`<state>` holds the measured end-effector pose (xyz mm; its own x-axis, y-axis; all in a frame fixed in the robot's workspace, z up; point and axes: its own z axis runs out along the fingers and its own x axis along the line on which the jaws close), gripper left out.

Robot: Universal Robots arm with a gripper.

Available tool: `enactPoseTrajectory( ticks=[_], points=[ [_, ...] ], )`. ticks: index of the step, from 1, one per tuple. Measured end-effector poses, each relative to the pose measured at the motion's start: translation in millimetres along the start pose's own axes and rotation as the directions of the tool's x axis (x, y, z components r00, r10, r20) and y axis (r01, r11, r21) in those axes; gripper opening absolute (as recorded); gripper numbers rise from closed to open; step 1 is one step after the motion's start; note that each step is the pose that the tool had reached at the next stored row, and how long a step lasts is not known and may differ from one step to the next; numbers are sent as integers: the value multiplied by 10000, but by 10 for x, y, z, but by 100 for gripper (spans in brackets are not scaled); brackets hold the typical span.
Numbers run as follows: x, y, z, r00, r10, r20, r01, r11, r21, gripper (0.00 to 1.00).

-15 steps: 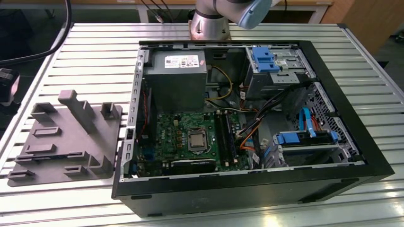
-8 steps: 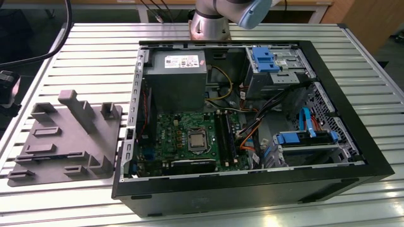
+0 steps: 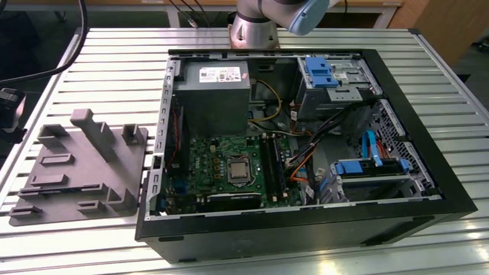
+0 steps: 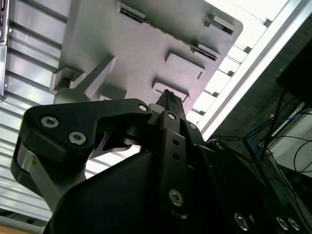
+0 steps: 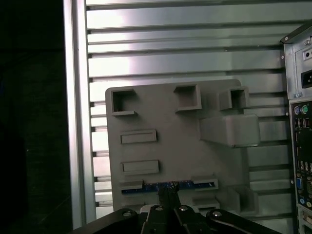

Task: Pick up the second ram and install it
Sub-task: 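Reach for the second ram, then pick up the second ram and move it above second insertion slot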

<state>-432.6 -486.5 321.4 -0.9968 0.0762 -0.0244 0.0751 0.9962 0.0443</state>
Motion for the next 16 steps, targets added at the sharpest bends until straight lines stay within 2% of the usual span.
enactPoseTrajectory(
  ticks=[16],
  points=[
    [0,-2,9,9999,-101,-3,101,9999,-6,11]
  ],
)
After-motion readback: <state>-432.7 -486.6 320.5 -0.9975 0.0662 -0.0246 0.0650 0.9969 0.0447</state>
